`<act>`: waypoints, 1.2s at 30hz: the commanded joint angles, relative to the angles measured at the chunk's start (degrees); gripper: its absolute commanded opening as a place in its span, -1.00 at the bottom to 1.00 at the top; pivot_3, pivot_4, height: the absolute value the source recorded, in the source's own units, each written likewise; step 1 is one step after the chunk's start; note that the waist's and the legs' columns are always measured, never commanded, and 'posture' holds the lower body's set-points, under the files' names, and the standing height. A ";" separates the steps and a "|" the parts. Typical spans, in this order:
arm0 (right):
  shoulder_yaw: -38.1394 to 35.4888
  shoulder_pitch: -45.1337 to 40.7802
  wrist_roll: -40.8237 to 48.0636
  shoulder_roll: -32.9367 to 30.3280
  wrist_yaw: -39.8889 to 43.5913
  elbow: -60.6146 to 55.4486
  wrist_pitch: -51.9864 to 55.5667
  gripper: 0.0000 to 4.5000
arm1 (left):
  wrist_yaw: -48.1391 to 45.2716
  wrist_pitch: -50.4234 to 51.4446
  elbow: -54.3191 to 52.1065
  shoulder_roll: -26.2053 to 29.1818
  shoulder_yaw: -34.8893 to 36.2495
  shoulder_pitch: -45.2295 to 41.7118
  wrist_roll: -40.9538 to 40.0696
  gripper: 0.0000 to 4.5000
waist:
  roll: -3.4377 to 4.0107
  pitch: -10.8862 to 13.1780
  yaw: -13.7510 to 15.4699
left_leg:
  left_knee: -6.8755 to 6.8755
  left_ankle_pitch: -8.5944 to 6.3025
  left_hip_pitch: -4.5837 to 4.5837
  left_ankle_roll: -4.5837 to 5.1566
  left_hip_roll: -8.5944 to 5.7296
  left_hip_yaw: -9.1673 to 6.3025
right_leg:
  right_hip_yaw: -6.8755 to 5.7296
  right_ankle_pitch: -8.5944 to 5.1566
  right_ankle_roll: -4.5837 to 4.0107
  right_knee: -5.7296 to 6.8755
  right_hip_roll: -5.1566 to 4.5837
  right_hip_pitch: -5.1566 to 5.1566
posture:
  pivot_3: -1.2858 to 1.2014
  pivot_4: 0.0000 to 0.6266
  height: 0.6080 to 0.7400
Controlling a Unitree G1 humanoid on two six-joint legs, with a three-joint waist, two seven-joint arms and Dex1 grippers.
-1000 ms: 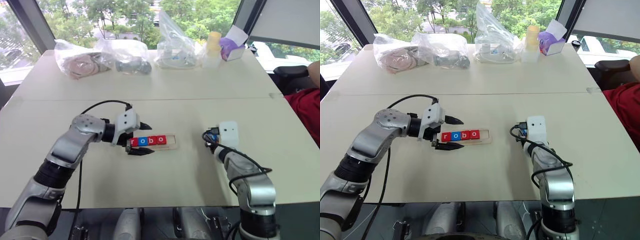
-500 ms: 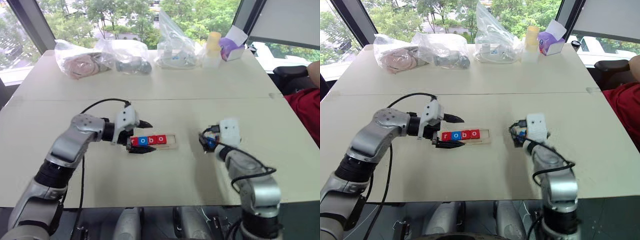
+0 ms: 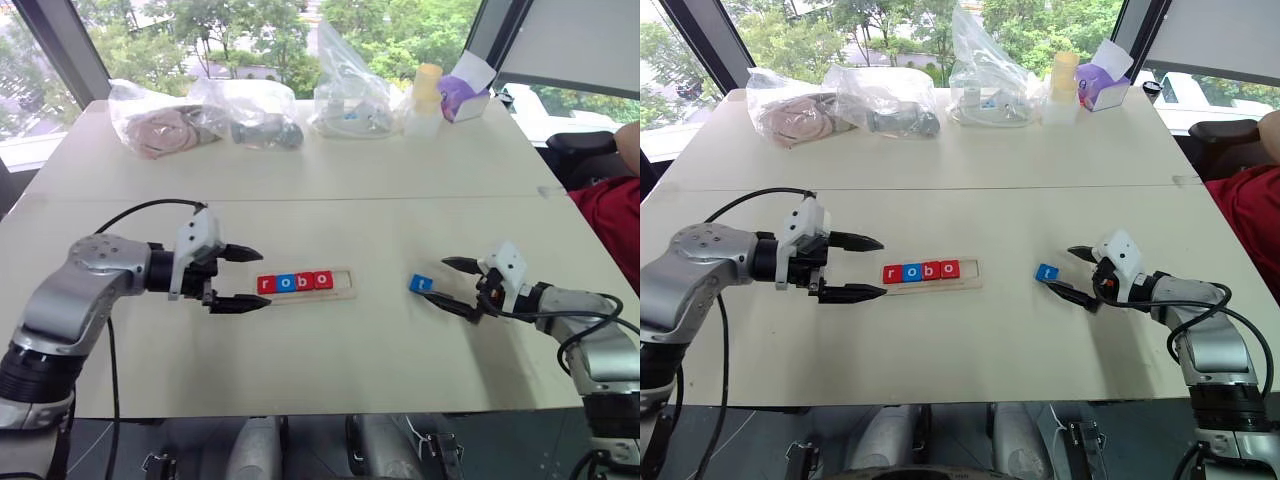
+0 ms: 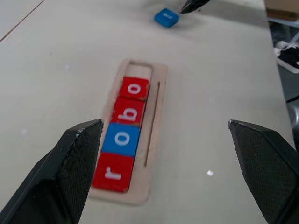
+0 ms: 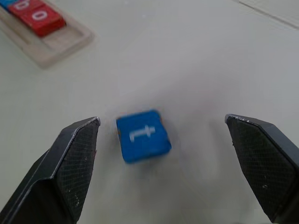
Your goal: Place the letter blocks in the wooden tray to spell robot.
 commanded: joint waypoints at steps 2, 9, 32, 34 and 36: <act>1.90 -0.20 -0.69 -0.95 2.50 2.13 -4.59 0.98 | 2.02 0.88 -3.23 1.13 3.76 1.41 -1.79 1.00 | 0.00 0.00 0.19 | 0.02 0.01 0.00 -0.01 0.02 -0.01 | 0.00 0.00 0.00 0.02 -0.01 0.00 | 0.03 -0.52 1.00; 4.46 -2.03 -2.42 0.37 2.55 7.89 -9.54 0.98 | 2.94 0.74 -2.06 1.57 3.34 0.08 -1.42 1.00 | 0.00 0.00 0.40 | 0.05 0.01 -0.01 -0.02 -0.03 0.00 | 0.00 0.00 0.00 0.01 -0.08 0.04 | 0.03 -0.52 1.00; 19.40 -22.32 -4.45 8.38 9.18 11.28 -6.59 -0.49 | 2.03 -2.64 -1.78 4.93 3.04 5.94 1.98 1.00 | 0.02 0.01 0.33 | 0.05 0.02 0.05 -0.03 0.01 -0.01 | 0.01 0.01 -0.02 0.13 -0.05 0.01 | 0.03 -0.52 1.00; 20.94 -24.15 -5.63 9.19 10.49 14.33 -8.21 -0.49 | 2.96 -2.25 -2.87 4.57 3.65 7.05 1.52 1.00 | 0.02 0.01 0.49 | 0.05 0.02 0.01 -0.03 -0.02 -0.02 | -0.01 0.01 -0.02 0.12 -0.11 0.01 | 0.03 -0.52 1.00; 22.12 -25.54 -6.37 9.50 12.06 16.61 -9.58 -0.49 | 3.85 -2.13 -3.63 4.32 4.08 7.98 1.26 1.00 | 0.02 0.00 0.49 | 0.05 0.01 -0.03 -0.03 -0.06 -0.01 | -0.01 0.01 -0.01 0.10 -0.17 -0.01 | 0.03 -0.52 1.00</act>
